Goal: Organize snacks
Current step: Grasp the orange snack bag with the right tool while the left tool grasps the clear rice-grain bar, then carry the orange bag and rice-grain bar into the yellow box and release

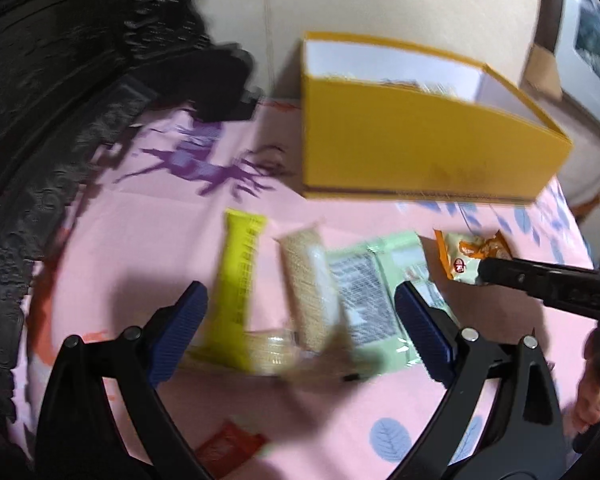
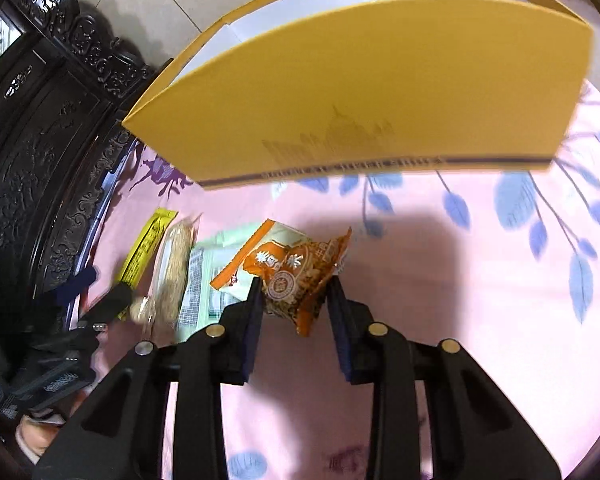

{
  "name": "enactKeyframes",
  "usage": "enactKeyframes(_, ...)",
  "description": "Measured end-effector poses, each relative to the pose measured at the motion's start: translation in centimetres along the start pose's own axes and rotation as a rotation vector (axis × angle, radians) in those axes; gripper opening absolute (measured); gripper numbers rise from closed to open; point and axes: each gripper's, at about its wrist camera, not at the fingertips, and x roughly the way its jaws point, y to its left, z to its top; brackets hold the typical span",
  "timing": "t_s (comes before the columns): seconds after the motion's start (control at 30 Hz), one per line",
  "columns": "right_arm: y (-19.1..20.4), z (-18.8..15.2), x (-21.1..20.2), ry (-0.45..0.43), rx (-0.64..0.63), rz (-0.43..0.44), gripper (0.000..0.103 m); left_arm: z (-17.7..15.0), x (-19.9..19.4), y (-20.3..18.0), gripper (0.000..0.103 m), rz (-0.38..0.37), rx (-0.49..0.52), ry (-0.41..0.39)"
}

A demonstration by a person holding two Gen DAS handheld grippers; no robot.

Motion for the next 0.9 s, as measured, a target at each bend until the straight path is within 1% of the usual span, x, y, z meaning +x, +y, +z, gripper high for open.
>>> enactKeyframes(0.07, -0.2, -0.7, -0.5, 0.002, 0.011, 0.004, 0.033, -0.3, 1.1, -0.7, 0.096, -0.017, 0.002, 0.013)
enactKeyframes(0.13, -0.5, -1.4, -1.1, 0.001, 0.032, 0.014, 0.033, -0.2, 2.0, -0.6, 0.094, -0.044, -0.035, 0.024)
enactKeyframes(0.2, -0.6, -1.9, -1.5, -0.005, 0.044, 0.022, 0.033, 0.0, 2.9, -0.3, 0.082, -0.062, -0.068, 0.039)
enactKeyframes(0.23, -0.6, -2.1, -1.6, -0.007, 0.050, 0.023, 0.033, 0.1, 3.3, -0.3, 0.079, -0.064, -0.074, 0.046)
enactKeyframes(0.3, -0.5, -2.5, -1.7, -0.009, 0.064, 0.034, 0.033, 0.1, 4.0, -0.3, 0.072, -0.056, -0.073, 0.061)
enactKeyframes(0.57, -0.1, -2.8, -1.2, 0.000, 0.084, 0.057, 0.033, 0.0, 5.1, -0.8, 0.069, 0.024, -0.013, 0.053)
enactKeyframes(0.63, -0.1, -2.8, -1.3, -0.001, 0.085, 0.059, 0.033, 0.1, 5.2, -0.7, 0.064, 0.028, -0.021, 0.052)
enactKeyframes(0.67, -0.1, -2.8, -1.3, -0.003, 0.084, 0.060, 0.033, 0.1, 5.2, -0.6, 0.058, 0.033, -0.027, 0.054)
enactKeyframes(0.7, -0.1, -2.8, -1.4, -0.005, 0.083, 0.058, 0.033, 0.2, 5.3, -0.5, 0.048, 0.021, -0.034, 0.058)
enactKeyframes(0.73, -0.1, -2.8, -1.5, -0.006, 0.084, 0.058, 0.033, 0.3, 5.4, -0.4, 0.041, -0.005, -0.046, 0.069)
enactKeyframes(0.77, -0.1, -2.8, -1.4, -0.005, 0.085, 0.058, 0.033, 0.3, 5.5, -0.3, 0.037, -0.026, -0.063, 0.077)
enactKeyframes(0.9, -0.4, -2.8, -1.6, -0.006, 0.099, 0.060, 0.033, -0.1, 5.7, -0.2, 0.037, -0.041, -0.081, 0.079)
